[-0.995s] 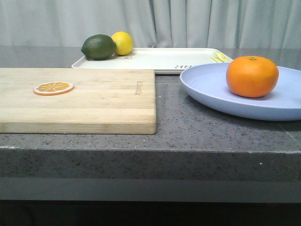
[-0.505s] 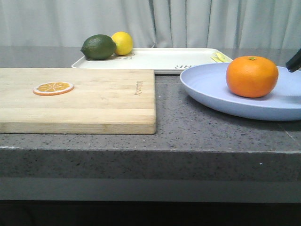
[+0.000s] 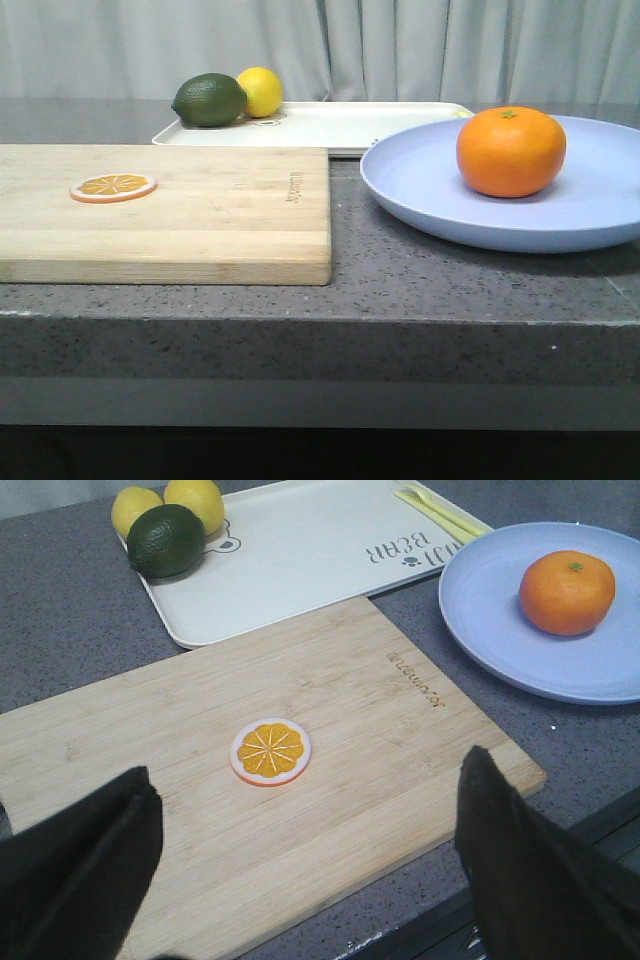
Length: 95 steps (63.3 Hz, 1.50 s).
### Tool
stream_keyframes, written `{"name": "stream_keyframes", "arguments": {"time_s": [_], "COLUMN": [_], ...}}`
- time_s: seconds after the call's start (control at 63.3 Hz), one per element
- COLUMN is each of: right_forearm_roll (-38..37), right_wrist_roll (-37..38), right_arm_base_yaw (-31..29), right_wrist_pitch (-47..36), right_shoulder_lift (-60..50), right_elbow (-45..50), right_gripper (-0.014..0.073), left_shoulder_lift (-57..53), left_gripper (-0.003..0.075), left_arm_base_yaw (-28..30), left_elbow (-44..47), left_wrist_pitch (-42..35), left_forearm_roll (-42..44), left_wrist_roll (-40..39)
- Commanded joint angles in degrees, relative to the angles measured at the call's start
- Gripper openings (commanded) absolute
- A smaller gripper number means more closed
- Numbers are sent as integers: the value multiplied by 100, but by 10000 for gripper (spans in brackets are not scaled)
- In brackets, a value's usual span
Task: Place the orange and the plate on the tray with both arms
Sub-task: 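Grip the blue plate rim with the right gripper, then lift the plate with the right gripper and carry it over the tray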
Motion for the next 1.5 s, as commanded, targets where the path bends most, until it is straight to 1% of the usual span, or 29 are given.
{"name": "stream_keyframes", "arguments": {"time_s": [0.0, 0.142, 0.332, 0.474, 0.616, 0.711, 0.774, 0.837, 0.995, 1.137, 1.311, 1.485], "right_forearm_roll": [289, 289, 289, 289, 427, 666, 795, 810, 804, 804, 700, 119], "right_wrist_roll": [-73, -35, -28, -28, -28, -28, 45, 282, 713, 1122, 1738, 2504], "right_arm_base_yaw": [1, 1, 1, 1, 23, 23, 30, 67, 278, 679, 1158, 1572], "right_wrist_pitch": [130, 179, 234, 465, 509, 538, 511, 411, -73, -246, -327, -327], "right_shoulder_lift": [-179, -179, -179, -179, -179, -179, -179, -179, -172, -13, 482, 1252], "right_elbow": [-125, -125, -125, -125, -125, -125, -125, -137, -204, -755, -1805, -3166], "right_gripper": [-1, -60, -66, -66, -66, -66, -66, -66, -66, -66, -66, -66], "left_shoulder_lift": [2, 2, 2, 2, 2, 2, 2, 2, 2, 2, 2, 2], "left_gripper": [589, 589, 589, 589, 589, 589, 589, 589, 589, 589, 589, 589], "left_arm_base_yaw": [12, 12, 12, 12, 12, 12, 12, 12, 12, 12, 12, 12], "left_elbow": [-155, -155, -155, -155, -155, -155, -155, -155, -155, -155, -155, -155], "left_wrist_pitch": [-479, -479, -479, -479, -479, -479, -479, -479, -479, -479, -479, -479], "left_forearm_roll": [4, 4, 4, 4, 4, 4, 4, 4, -40, -40, -40, -40], "left_wrist_roll": [-43, -43, -43, -43, -43, -43, -43, -43, -43, -43, -43, -43]}}
